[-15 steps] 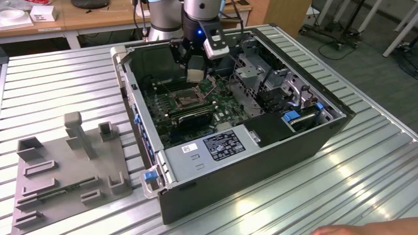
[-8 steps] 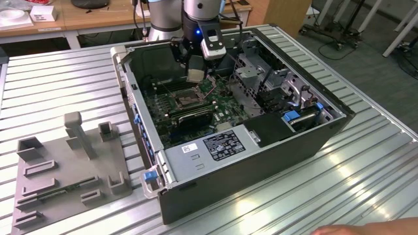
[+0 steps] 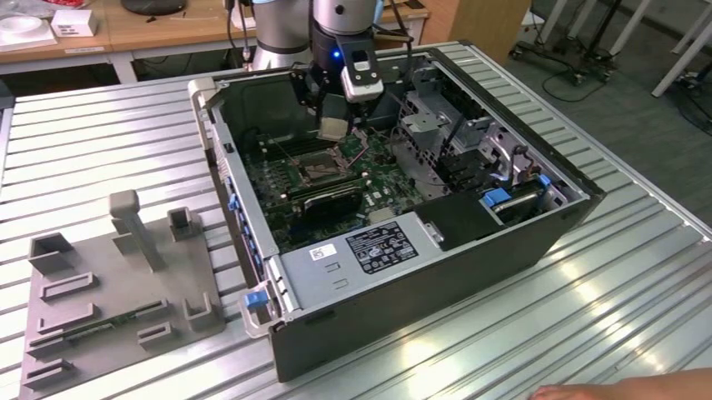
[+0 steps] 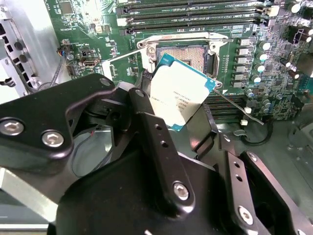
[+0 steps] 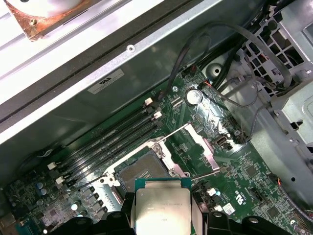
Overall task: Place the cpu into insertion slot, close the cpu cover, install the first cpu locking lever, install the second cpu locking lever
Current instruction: 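Place the cpu into insertion slot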
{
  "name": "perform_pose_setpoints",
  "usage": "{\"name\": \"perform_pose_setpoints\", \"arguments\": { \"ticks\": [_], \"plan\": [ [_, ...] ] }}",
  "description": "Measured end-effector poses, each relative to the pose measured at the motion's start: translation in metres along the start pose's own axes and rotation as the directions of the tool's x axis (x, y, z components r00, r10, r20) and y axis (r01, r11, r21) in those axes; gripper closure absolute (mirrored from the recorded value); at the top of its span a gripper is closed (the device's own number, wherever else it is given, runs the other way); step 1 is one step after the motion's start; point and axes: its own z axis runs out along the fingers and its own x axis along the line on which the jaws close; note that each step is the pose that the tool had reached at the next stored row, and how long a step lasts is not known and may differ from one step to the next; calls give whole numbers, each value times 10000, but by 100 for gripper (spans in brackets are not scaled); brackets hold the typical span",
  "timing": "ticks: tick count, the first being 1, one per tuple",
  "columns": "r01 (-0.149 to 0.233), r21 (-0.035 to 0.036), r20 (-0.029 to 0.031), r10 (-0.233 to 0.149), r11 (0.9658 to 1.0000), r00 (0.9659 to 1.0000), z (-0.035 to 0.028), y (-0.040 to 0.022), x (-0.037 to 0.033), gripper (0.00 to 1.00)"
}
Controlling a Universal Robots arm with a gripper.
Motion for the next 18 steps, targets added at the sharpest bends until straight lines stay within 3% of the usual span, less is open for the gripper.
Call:
{"name": "perform_pose_setpoints", "arguments": {
  "ticks": [8,11,14,18],
  "plan": [
    [-14,0,2,14,10000,10000,0,0,0,46],
    [-314,-2,28,314,9995,9995,3,0,0,46],
    [-843,-6,76,843,9964,9964,7,-1,0,46],
    [-1568,-16,141,1568,9876,9875,13,-1,0,46]
  ]
}}
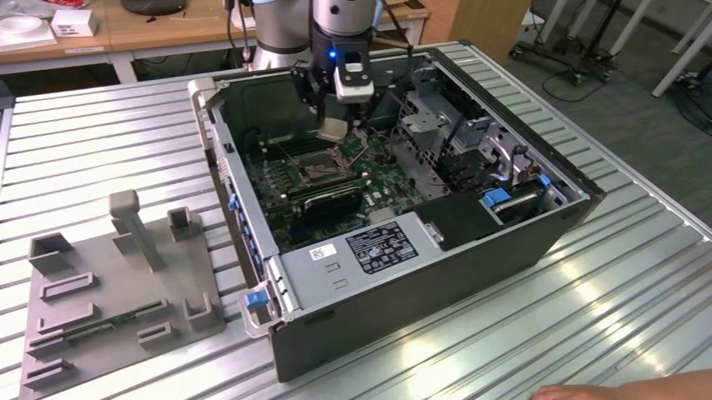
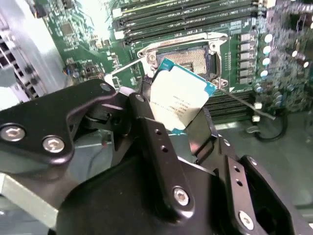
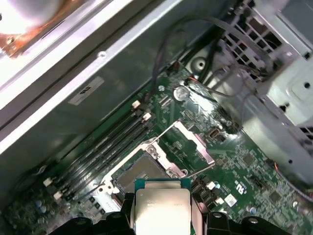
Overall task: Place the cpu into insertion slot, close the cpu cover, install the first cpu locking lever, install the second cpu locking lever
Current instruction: 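Place the cpu into insertion slot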
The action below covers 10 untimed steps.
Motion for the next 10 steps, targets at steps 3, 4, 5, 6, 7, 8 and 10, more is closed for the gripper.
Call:
{"name": "perform_pose_setpoints", "arguments": {
  "ticks": [3,4,5,6,7,8,10],
  "plan": [
    [-549,-2,50,549,9985,9985,4,0,0,46],
    [-728,-4,66,728,9973,9973,6,0,0,46],
    [-906,-6,82,906,9959,9959,7,0,0,46],
    [-1085,-8,98,1085,9941,9940,8,-1,0,46],
    [-1261,-9,115,1261,9920,9919,9,-1,0,46],
    [-1441,-13,130,1441,9896,9895,11,-1,0,46],
    [-1804,-19,163,1804,9836,9835,14,-1,0,46]
  ]
}}
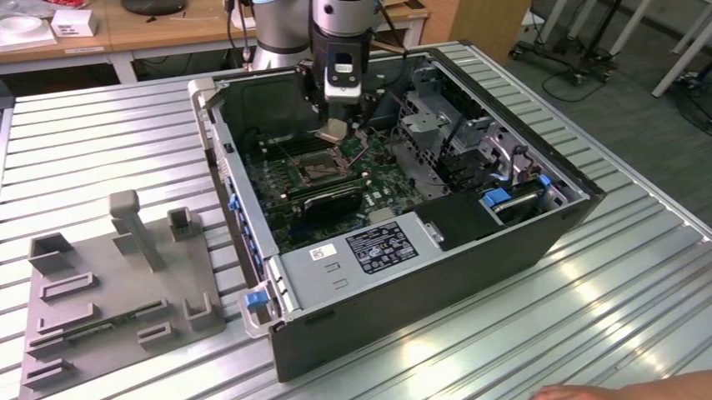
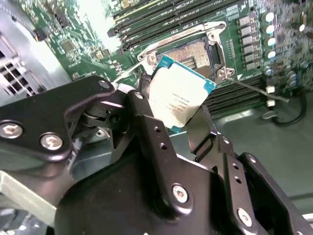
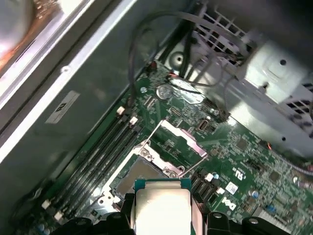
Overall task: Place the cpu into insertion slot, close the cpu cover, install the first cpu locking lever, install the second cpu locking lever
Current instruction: 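Place the cpu into insertion slot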
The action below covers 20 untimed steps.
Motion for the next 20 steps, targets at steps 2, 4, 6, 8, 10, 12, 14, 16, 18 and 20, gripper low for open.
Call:
{"name": "perform_pose_setpoints", "arguments": {
  "ticks": [2,4,6,8,10,12,14,16,18,20],
  "plan": [
    [-358,-1,32,358,9994,9994,3,0,0,46],
    [-714,-4,64,714,9974,9974,4,0,0,46],
    [-1070,-7,97,1070,9943,9942,6,-1,0,46],
    [-1405,-11,128,1405,9901,9900,7,-1,0,46],
    [-1743,-18,157,1743,9847,9846,9,-1,0,46],
    [-2095,-25,189,2095,9778,9776,11,-1,0,46],
    [-2430,-32,219,2430,9700,9698,12,-1,0,46],
    [-2732,-40,247,2732,9619,9616,13,-1,0,46],
    [-2942,-46,265,2943,9557,9554,13,-1,0,46],
    [-2971,-47,268,2971,9548,9545,13,-1,0,46]
  ]
}}
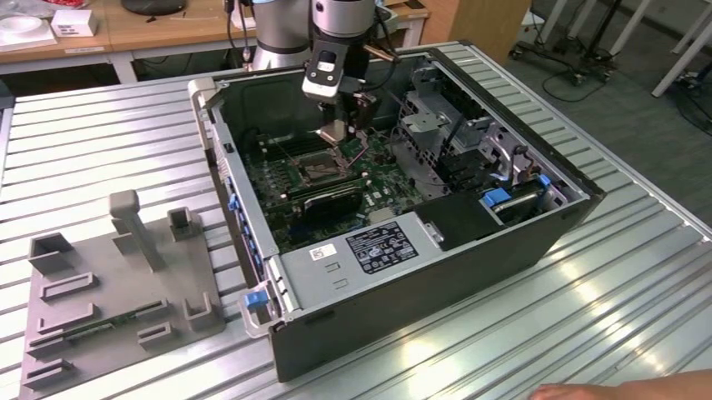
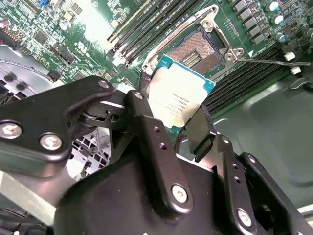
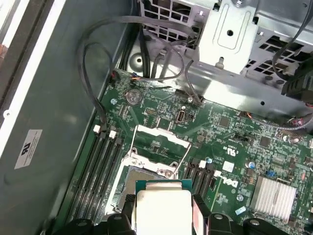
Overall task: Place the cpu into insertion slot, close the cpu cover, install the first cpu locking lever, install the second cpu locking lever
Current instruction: 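Place the cpu into insertion slot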
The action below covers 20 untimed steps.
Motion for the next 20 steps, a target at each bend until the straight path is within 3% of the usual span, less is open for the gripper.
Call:
{"name": "perform_pose_setpoints", "arguments": {
  "ticks": [5,6,7,9,10,14,17,20],
  "plan": [
    [-18,9,-1,18,10000,10000,0,0,0,46],
    [-21,63,-20,21,10000,10000,2,1,1,46],
    [-24,175,-55,25,9998,10000,2,2,0,46],
    [-30,501,-161,38,9987,9999,5,5,-2,46],
    [-30,589,-189,41,9983,9998,5,6,-2,46],
    [-48,598,-190,60,9982,9998,5,5,-2,46],
    [-521,597,-149,530,9969,9985,10,6,-2,46],
    [-1069,595,-101,1077,9925,9941,14,5,-2,46]
  ]
}}
